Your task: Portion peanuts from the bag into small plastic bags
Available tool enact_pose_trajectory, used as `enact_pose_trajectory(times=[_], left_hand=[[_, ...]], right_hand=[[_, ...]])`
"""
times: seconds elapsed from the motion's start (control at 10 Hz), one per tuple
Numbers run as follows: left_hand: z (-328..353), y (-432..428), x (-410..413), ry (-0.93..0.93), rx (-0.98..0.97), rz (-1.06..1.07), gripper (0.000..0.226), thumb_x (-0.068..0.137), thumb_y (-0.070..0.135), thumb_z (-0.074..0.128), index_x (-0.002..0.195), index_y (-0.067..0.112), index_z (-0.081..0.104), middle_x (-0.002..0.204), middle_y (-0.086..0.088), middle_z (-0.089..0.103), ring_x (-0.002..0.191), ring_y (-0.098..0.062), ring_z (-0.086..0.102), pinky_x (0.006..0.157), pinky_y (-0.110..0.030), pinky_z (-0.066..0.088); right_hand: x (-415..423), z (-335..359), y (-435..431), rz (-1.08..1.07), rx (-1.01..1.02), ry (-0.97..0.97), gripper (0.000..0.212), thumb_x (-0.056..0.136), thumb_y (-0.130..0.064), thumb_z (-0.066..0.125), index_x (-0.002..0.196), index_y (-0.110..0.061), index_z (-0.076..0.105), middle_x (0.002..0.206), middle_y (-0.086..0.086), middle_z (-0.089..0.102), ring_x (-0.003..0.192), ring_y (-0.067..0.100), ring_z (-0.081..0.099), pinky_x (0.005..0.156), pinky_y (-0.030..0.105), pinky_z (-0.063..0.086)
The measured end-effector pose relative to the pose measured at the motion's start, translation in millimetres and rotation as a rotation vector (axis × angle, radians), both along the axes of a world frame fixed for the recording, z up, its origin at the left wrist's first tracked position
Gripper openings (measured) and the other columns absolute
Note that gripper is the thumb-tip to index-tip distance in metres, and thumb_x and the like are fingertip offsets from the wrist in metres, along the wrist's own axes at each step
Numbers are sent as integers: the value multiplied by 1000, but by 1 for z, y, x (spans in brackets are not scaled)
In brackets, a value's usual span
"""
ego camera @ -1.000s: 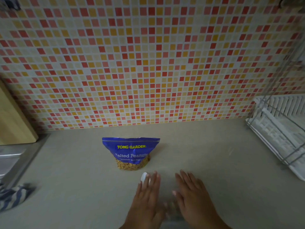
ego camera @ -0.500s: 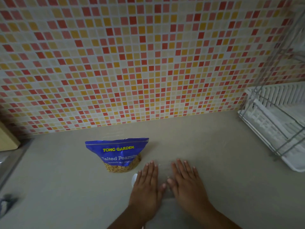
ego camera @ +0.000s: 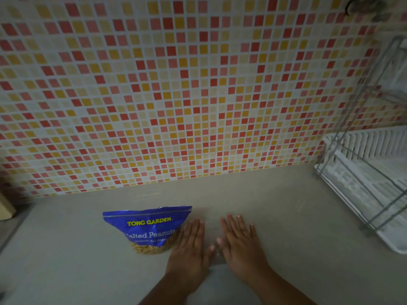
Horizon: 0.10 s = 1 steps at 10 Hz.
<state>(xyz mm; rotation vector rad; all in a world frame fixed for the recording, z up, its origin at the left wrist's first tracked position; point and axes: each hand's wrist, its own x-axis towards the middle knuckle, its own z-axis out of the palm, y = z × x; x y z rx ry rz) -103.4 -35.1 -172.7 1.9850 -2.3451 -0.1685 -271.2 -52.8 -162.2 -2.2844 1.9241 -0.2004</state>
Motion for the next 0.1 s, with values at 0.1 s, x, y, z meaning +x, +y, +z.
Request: enact_pose_trajectory(times=[0.1], left_hand=[[12, 1, -1, 7, -113, -23, 67, 96, 50, 10, 124, 14, 58, 127, -1, 63, 118, -16, 58, 111, -28, 7]], right_hand=[[1, 9, 0, 26, -48, 11, 68, 95, -50, 4, 119, -25, 63, 123, -6, 66, 112, 21, 65, 96, 41, 25]])
